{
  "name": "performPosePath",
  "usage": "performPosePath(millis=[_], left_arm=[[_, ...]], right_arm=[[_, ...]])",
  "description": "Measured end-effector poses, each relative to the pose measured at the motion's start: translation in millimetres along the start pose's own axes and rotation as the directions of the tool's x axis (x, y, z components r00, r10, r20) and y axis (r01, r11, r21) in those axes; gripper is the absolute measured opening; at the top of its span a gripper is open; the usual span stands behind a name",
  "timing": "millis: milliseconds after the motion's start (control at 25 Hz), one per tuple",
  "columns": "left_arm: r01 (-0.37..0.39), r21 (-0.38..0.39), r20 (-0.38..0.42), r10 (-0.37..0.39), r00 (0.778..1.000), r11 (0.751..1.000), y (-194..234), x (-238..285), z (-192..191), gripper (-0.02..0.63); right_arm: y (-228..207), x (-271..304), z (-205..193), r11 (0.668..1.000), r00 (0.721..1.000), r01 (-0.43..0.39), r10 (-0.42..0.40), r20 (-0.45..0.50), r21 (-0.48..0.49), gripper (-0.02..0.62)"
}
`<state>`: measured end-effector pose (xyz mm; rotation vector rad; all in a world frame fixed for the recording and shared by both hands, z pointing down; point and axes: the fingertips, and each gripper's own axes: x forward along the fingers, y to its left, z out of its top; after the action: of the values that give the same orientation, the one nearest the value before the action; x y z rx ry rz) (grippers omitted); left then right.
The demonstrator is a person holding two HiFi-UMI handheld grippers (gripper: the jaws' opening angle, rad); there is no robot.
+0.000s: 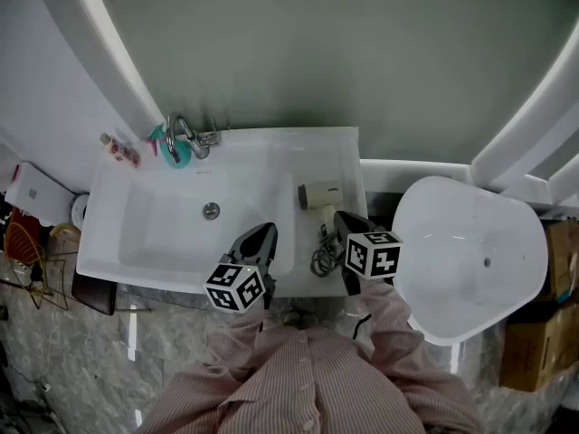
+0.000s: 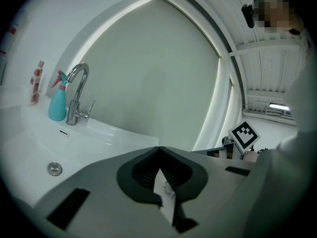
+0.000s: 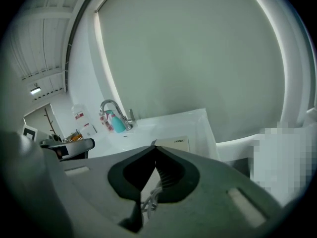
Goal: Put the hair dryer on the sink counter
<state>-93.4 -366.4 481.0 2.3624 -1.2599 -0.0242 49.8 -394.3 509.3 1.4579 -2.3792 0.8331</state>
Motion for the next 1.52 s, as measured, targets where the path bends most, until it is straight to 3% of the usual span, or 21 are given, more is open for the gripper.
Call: performPosePath(millis=[320, 760, 1120, 1520], left_arm=[[0.014, 0.057, 0.061, -0.017, 0.998, 0.998, -9, -22, 24, -0.002], [-0.016, 0.147, 0.156, -0.007, 0.988, 0.989, -15, -43, 61, -0.002], [-0.058, 0.176, 0.208, 0.021, 0.978, 0.983, -14, -59, 79, -0.002], [-0.086, 0.193, 0.222, 0.042, 0.974, 0.977, -14, -65, 82, -0.003]], right_arm=[[17, -34, 25, 0.992, 0.982, -0.117, 0.110, 0.155, 0.039, 0.006], [24, -64, 60, 0.987, 0.933, -0.157, 0.143, 0.330, 0.019, 0.006], [24, -92, 83, 0.990, 0.889, -0.136, 0.133, 0.438, -0.024, 0.005], [22, -101, 81, 0.993, 0.884, -0.099, 0.114, 0.453, -0.056, 0.005]])
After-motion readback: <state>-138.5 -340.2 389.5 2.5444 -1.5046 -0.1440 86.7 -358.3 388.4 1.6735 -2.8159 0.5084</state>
